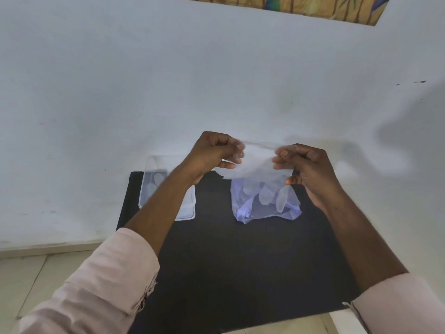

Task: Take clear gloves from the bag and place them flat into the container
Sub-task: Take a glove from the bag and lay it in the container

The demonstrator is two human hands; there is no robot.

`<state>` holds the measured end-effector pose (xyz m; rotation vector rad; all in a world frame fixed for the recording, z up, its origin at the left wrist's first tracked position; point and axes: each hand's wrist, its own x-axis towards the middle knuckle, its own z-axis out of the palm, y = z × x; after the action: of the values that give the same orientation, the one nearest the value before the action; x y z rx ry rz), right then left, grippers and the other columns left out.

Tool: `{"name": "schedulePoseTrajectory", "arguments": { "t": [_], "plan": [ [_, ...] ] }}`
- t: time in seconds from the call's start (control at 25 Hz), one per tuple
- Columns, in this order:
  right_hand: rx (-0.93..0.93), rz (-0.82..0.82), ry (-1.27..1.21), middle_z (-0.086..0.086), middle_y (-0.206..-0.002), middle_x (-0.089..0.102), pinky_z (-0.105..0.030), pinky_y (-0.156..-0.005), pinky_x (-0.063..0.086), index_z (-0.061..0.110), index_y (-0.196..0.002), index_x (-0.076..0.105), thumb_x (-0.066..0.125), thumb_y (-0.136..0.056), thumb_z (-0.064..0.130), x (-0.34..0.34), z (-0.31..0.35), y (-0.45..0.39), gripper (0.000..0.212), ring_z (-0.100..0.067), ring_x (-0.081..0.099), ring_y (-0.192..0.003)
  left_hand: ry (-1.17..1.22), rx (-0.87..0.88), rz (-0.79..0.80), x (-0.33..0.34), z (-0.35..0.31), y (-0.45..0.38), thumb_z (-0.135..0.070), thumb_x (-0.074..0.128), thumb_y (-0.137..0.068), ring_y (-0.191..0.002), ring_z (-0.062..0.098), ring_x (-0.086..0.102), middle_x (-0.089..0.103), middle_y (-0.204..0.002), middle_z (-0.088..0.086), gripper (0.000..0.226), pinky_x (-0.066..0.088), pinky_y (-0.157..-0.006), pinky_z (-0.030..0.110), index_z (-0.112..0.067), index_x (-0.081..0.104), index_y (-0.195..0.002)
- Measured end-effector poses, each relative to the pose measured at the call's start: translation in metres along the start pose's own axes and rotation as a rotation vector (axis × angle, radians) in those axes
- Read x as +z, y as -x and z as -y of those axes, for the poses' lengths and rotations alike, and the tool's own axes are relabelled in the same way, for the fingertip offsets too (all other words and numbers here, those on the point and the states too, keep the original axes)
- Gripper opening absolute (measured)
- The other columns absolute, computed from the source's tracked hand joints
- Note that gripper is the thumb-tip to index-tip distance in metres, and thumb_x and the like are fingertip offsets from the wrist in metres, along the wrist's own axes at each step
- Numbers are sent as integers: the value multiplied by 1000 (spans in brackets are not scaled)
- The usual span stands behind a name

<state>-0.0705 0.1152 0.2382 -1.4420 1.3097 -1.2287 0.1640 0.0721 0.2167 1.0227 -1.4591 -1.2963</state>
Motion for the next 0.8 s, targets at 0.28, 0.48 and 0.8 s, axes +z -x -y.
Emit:
{"name": "schedulePoseTrajectory", "arguments": {
  "t": [0.28,0.48,0.8],
  "plan": [
    [-6,41,-77,-2,-82,78,-22,-49,52,18,-90,76,63,-94,21,7,-16,-45,14,-18,75,-82,2,-36,-100,-6,6,-19,-16,68,-90,-75,19,74,77,-83,3,15,58,-67,27,-4,75,-93],
    [33,135,-160,-3,-82,77,-27,-66,59,11,-87,74,61,-94,13,27,-24,-73,14,-20,75,-86,21,-35,-236,-22,6,-23,-6,64,-87,-84,24,74,77,-88,12,12,61,-75,32,-1,76,-86],
    [42,253,-122,-4,-81,74,-23,-71,57,10,-80,72,60,-93,8,107,-23,-109,17,-19,75,-78,43,-47,-406,-97,24,-18,-3,61,-85,-81,25,74,78,-80,11,22,60,-79,33,-9,79,-75]
  ]
}}
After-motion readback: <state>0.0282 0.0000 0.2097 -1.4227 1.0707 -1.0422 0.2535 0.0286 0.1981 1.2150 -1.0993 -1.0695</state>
